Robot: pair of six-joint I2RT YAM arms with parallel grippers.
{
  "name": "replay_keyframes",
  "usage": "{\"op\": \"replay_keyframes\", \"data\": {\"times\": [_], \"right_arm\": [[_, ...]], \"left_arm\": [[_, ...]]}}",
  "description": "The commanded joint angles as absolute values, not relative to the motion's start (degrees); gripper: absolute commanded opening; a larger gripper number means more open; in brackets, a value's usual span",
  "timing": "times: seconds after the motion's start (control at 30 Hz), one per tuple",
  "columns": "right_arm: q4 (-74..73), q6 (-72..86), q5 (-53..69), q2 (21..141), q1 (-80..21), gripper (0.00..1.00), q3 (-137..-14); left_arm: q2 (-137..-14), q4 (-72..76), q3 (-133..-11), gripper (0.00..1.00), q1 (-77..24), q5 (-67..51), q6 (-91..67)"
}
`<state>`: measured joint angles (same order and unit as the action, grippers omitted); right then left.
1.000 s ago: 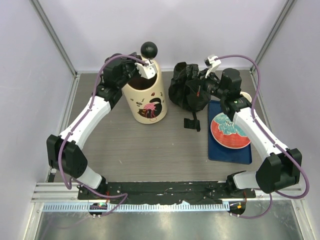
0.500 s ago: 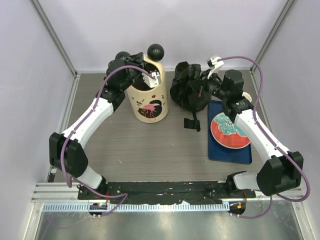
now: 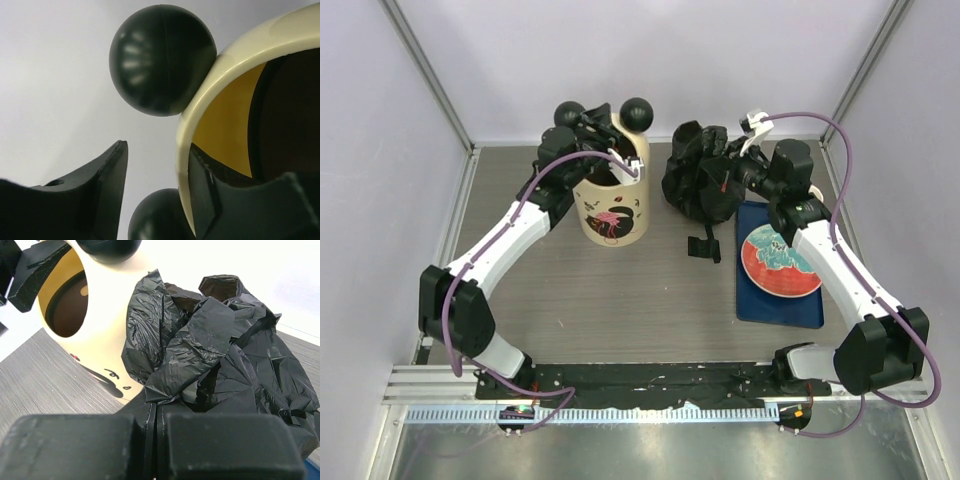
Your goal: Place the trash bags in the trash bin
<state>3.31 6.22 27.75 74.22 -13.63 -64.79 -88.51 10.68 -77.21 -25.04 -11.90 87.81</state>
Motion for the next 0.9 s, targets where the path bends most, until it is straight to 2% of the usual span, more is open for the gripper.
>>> {"op": "replay_keyframes", "data": {"times": [0.0, 0.03, 0.1, 0.13, 0.23, 0.4, 0.53, 0.6, 0.63, 0.7, 0.8, 0.87], "right_arm": [[6.4, 6.9, 27.8, 72.8, -13.2, 0.01, -65.2], [6.4, 7.0, 27.8, 72.8, -13.1, 0.01, -65.4], [6.5, 7.4, 27.6, 72.8, -13.1, 0.01, -65.7], [6.5, 7.6, 27.7, 72.8, -13.1, 0.01, -65.9], [6.9, 8.0, 27.5, 72.6, -12.9, 0.01, -65.6], [7.0, 8.3, 27.0, 71.5, -12.9, 0.01, -64.6], [7.0, 8.4, 27.1, 71.7, -12.9, 0.01, -64.3], [7.3, 8.6, 27.2, 72.2, -12.9, 0.01, -64.6], [7.4, 8.7, 27.2, 72.2, -12.9, 0.01, -64.7], [7.3, 8.5, 27.5, 72.8, -12.8, 0.01, -65.3], [6.7, 8.0, 27.2, 72.5, -12.8, 0.01, -65.7], [6.3, 7.9, 27.0, 72.2, -12.7, 0.01, -65.7]], "left_arm": [[-89.2, 19.6, -77.4, 0.46, -25.1, -8.7, 91.0], [-89.7, 21.9, -78.9, 0.39, -25.1, -9.0, 91.0], [-90.8, 24.3, -82.6, 0.35, -25.2, -9.8, 89.8], [-91.1, 24.3, -86.1, 0.28, -25.3, -10.1, 89.7], [-91.9, 26.6, -88.7, 0.18, -24.9, -12.4, 91.7], [-92.9, 31.5, -90.2, 0.12, -24.8, -14.9, 94.8], [-94.7, 41.3, -86.6, 0.01, -24.8, -15.5, 93.6], [-96.3, 42.2, -83.0, 0.0, -24.0, -15.9, 96.8], [-99.0, 48.3, -82.9, 0.0, -23.8, -16.3, 97.4], [-101.4, 53.9, -87.0, 0.0, -24.0, -16.3, 96.2], [-103.1, 52.7, -91.7, 0.0, -24.3, -14.2, 94.0], [-102.2, 52.6, -87.2, 0.0, -24.3, -14.1, 94.0]]}}
